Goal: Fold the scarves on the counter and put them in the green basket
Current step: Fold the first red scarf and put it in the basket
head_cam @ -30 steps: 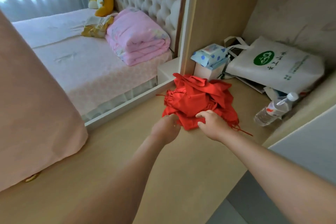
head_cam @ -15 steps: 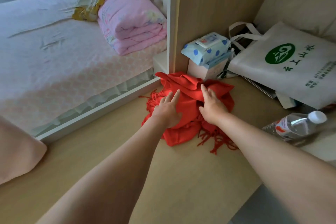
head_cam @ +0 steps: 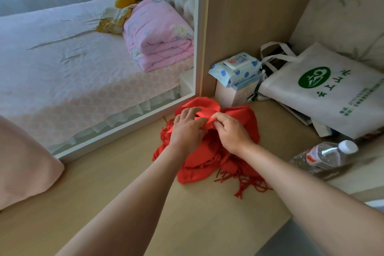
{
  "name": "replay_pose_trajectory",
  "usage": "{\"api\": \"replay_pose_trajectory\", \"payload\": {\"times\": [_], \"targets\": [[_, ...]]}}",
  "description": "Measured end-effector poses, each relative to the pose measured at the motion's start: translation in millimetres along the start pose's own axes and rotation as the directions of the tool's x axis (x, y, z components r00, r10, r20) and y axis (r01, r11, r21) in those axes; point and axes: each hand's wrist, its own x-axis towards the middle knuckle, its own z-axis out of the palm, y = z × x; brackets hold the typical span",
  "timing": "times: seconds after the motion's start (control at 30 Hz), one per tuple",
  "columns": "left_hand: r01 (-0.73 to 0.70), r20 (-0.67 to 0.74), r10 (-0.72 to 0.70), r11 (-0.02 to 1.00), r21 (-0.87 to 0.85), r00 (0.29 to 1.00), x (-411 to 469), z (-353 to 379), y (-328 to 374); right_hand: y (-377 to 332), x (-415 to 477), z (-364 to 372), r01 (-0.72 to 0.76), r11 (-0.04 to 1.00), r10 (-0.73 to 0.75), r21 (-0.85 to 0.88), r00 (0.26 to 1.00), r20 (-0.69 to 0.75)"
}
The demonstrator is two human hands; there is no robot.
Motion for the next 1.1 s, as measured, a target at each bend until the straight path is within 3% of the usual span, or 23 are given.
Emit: {"api": "replay_pose_trajectory", "payload": {"times": [0.13, 0.2, 0.3, 0.37, 0.43, 0.53, 0.7, 0.8, 0.93, 1.0, 1.1], "targets": [[0.045, -0.022, -0.049, 0.987, -0.157, 0.999, -19, -41, -6, -44, -20, -3, 0.029, 0.999, -0.029, 0.019, 0.999, -0.023], [0.096, 0.002, -0.098, 0.973, -0.212, 0.995, -37, -65, -16, -65, -30, -5, -0.012, 1.0, 0.013, -0.01, 0.998, 0.063], [0.09, -0.03, -0.104, 0.951, -0.296, 0.994, -72, -104, -34, -93, -42, 3, -0.056, 0.979, 0.095, -0.194, 0.975, 0.2], [0.106, -0.038, -0.125, 0.942, -0.318, 0.991, -99, -132, -49, -115, -48, 13, -0.038, 0.926, 0.119, -0.375, 0.974, 0.195], [0.159, -0.035, -0.178, 0.94, -0.302, 0.983, -125, -162, -64, -142, -54, 26, -0.103, 0.888, 0.192, -0.449, 0.969, 0.157], [0.176, -0.065, -0.197, 0.954, -0.242, 0.978, -168, -206, -90, -198, -60, 47, -0.206, 0.916, 0.251, -0.345, 0.964, 0.09], [0.272, 0.014, -0.274, 0.946, -0.174, 0.962, -239, -256, -142, -302, -76, 93, -0.199, 0.976, 0.201, 0.084, 0.979, -0.016], [0.323, 0.089, -0.311, 0.896, -0.304, 0.946, -286, -271, -161, -349, -92, 134, -0.182, 0.948, 0.173, 0.261, 0.983, 0.059], [0.266, 0.071, -0.262, 0.855, -0.445, 0.962, -338, -267, -175, -383, -131, 180, -0.198, 0.89, 0.091, 0.411, 0.96, 0.266], [0.309, 0.062, -0.308, 0.879, -0.363, 0.949, -353, -264, -188, -382, -146, 198, -0.209, 0.907, 0.063, 0.366, 0.926, 0.371], [0.445, 0.222, -0.445, 0.894, 0.053, 0.868, -372, -262, -210, -363, -157, 214, -0.236, 0.948, 0.119, 0.213, 0.884, 0.452]]}}
